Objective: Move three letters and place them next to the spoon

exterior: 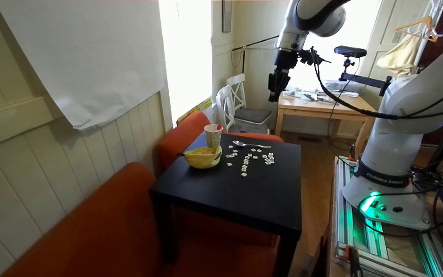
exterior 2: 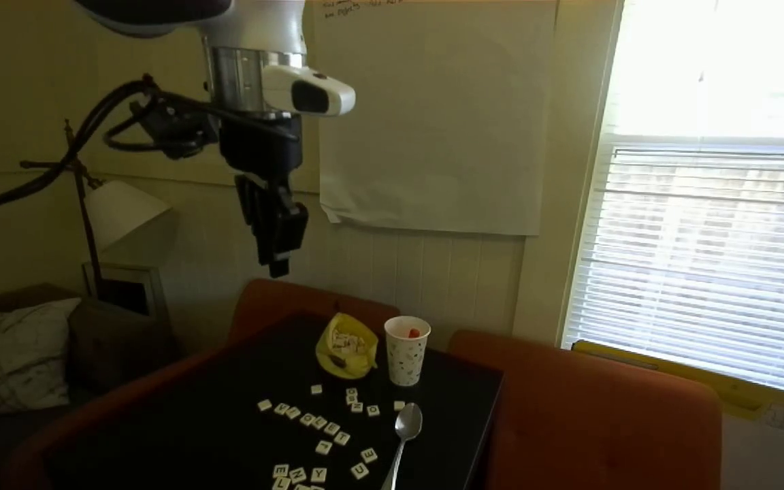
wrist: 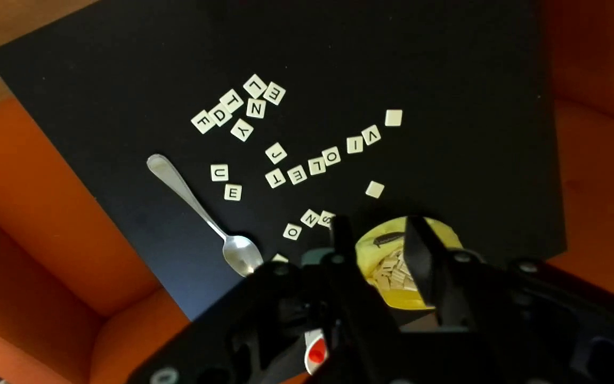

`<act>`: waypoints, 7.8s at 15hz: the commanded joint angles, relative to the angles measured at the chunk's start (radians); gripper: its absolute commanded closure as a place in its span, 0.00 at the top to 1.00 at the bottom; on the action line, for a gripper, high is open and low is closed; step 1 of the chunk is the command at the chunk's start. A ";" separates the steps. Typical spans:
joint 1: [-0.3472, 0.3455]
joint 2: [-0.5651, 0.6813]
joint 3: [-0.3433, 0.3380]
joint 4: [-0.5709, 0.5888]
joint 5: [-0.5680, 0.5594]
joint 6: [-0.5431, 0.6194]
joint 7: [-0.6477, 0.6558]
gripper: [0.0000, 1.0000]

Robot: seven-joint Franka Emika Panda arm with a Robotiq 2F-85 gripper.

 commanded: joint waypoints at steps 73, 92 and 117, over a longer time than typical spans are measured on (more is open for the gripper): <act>0.108 1.104 0.176 0.174 0.793 1.167 0.650 0.02; 0.073 0.709 0.138 0.001 0.752 1.023 0.551 0.02; -0.082 0.475 0.018 -0.042 0.111 0.112 0.064 0.02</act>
